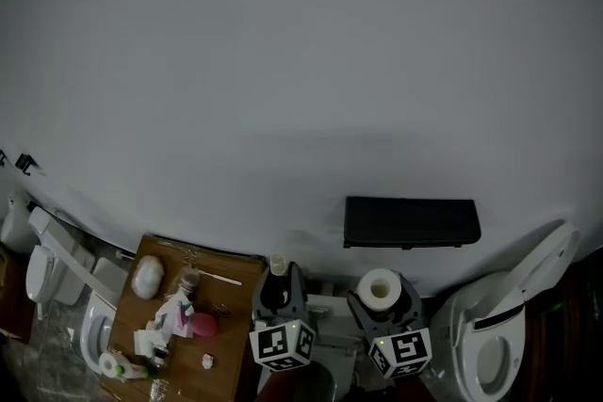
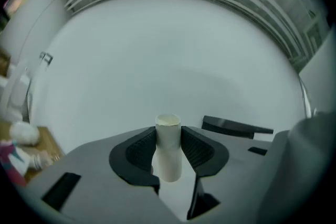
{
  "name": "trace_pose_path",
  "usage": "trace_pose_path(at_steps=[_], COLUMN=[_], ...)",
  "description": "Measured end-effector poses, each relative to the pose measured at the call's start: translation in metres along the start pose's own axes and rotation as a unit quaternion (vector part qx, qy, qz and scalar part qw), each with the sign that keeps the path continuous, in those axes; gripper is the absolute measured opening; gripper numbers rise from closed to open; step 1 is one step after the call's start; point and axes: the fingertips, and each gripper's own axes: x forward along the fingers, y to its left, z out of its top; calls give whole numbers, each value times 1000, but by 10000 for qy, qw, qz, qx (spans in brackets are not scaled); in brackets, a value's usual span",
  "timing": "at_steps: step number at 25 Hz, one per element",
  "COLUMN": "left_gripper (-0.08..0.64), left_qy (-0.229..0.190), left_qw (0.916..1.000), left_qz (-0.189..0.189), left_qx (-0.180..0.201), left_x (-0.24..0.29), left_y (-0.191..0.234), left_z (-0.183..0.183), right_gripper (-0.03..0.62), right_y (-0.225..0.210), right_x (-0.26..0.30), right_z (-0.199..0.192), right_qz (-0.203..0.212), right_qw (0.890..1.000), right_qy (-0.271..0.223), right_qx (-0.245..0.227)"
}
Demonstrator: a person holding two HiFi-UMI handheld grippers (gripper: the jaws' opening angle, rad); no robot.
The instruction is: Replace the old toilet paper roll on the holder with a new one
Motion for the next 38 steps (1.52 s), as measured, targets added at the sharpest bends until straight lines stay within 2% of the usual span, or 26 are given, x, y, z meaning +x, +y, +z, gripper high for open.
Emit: trace_pose_path(at_steps=[3, 6, 11, 17, 20, 26, 31, 38], left_gripper=[164, 164, 164, 164, 164, 164, 164, 164], left_qy=[-118, -203, 35, -17, 6, 4, -19, 77], left_qw=[9940, 9861, 9802, 9823, 9817, 9822, 9828, 9829], left_qz=[-26, -43, -17, 168, 240, 385, 530, 597], left_qx=[1086, 1649, 1978, 1867, 1887, 1839, 1771, 1738], left_x=[-7, -14, -21, -30, -36, -42, -47, -50], left_y=[-11, -16, -7, 4, 9, 17, 24, 28], left_z=[7, 11, -3, 0, -1, 4, 9, 9], right_gripper=[382, 382, 382, 382, 382, 382, 382, 382], right_y=[6, 13, 20, 32, 34, 33, 22, 14], right_x=[2, 9, 29, 60, 73, 93, 106, 120], right_z=[-1, -7, -21, -31, -34, -36, -35, -25], right_qz=[25, 79, 172, 387, 467, 536, 426, 486], right_qw=[10000, 9999, 9985, 9910, 9826, 9523, 9115, 8669], right_qy=[25, 68, 176, 241, 243, 199, 25, -331], right_qx=[-3, 116, 493, 1257, 1778, 2998, 4091, 4950])
